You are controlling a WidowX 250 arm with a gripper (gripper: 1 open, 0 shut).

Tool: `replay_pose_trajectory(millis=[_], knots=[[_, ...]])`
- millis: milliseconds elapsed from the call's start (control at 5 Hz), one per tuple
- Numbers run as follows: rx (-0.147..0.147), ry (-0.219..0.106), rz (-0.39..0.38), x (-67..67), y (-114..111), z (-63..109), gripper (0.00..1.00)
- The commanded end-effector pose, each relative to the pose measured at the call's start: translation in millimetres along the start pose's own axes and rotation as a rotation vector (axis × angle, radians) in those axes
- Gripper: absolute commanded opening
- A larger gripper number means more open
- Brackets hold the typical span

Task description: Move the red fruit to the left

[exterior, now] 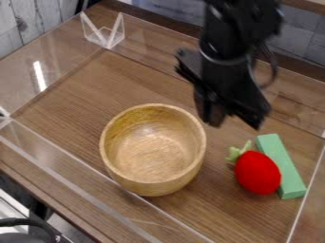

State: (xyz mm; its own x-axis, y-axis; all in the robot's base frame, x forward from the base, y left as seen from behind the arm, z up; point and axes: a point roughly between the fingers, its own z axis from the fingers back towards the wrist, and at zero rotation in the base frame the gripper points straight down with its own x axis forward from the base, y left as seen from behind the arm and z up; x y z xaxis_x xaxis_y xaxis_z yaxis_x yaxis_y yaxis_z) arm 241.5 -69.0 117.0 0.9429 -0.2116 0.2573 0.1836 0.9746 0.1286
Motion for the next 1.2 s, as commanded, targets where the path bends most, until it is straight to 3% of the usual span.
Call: replay_pose_trajectory(millis=[0,200,400,600,800,1000], knots=[[-0.021,-0.023,-0.010,10.9,-19,-3.7,0.00],[0.024,-0.048,0.113,20.3,10,6.4,0.00],[0.013,-0.037,0.155,19.9,-5,-7.7,0.00],[0.008,-0.019,0.191,17.1,-16,-26.6,1.00],[0.008,-0.066,0.207,26.6,11,-0.3,0.00],[-0.031,-0.074,0.173,28.4,4,10.4,0.00]])
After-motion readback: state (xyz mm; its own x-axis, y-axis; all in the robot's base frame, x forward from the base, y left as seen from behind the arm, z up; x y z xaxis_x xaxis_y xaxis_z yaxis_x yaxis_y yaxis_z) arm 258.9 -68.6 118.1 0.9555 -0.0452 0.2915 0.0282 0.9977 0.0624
